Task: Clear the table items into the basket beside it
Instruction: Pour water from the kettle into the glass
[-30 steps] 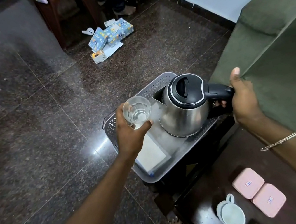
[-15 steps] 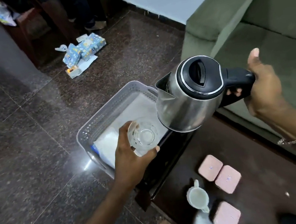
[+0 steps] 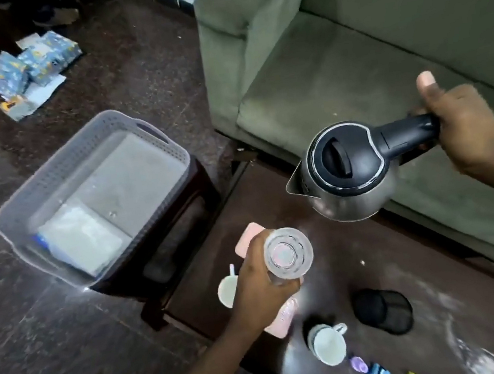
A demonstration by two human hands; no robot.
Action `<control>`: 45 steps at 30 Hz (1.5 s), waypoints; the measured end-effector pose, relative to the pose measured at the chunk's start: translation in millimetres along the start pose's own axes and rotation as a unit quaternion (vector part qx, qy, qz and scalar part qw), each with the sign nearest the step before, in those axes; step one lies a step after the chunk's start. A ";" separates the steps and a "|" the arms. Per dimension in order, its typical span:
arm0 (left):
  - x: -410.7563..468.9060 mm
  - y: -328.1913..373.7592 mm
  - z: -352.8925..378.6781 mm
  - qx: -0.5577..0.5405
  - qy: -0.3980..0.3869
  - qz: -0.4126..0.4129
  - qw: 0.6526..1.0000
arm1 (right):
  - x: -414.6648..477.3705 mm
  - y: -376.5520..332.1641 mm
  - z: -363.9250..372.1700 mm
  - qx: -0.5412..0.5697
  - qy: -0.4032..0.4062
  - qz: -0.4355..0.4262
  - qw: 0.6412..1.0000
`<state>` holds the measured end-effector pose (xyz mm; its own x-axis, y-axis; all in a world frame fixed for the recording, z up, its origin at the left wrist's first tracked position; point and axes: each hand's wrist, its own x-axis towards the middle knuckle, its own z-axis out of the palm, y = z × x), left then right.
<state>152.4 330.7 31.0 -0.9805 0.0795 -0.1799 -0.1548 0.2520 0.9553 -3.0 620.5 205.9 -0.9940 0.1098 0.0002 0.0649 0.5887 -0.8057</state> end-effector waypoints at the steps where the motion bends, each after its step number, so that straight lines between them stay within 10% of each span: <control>1: -4.0 -6.1 14.5 -0.002 -0.011 -0.005 1.000 | -4.7 5.8 -6.6 -0.020 -0.011 -0.005 1.000; 24: -26.7 -85.8 146.2 0.041 -0.080 -0.055 0.994 | -85.8 97.9 -17.6 -0.394 -0.137 -0.161 0.894; 45: -23.5 -94.7 145.8 0.053 -0.087 -0.039 0.994 | -121.3 90.2 -0.8 -0.486 -0.130 -0.224 0.835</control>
<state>207.7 445.6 -89.5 -0.9287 0.2186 -0.2997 -0.2078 0.3627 0.9084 123.5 660.9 133.7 -0.9154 -0.3985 -0.0577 -0.4025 0.9096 0.1027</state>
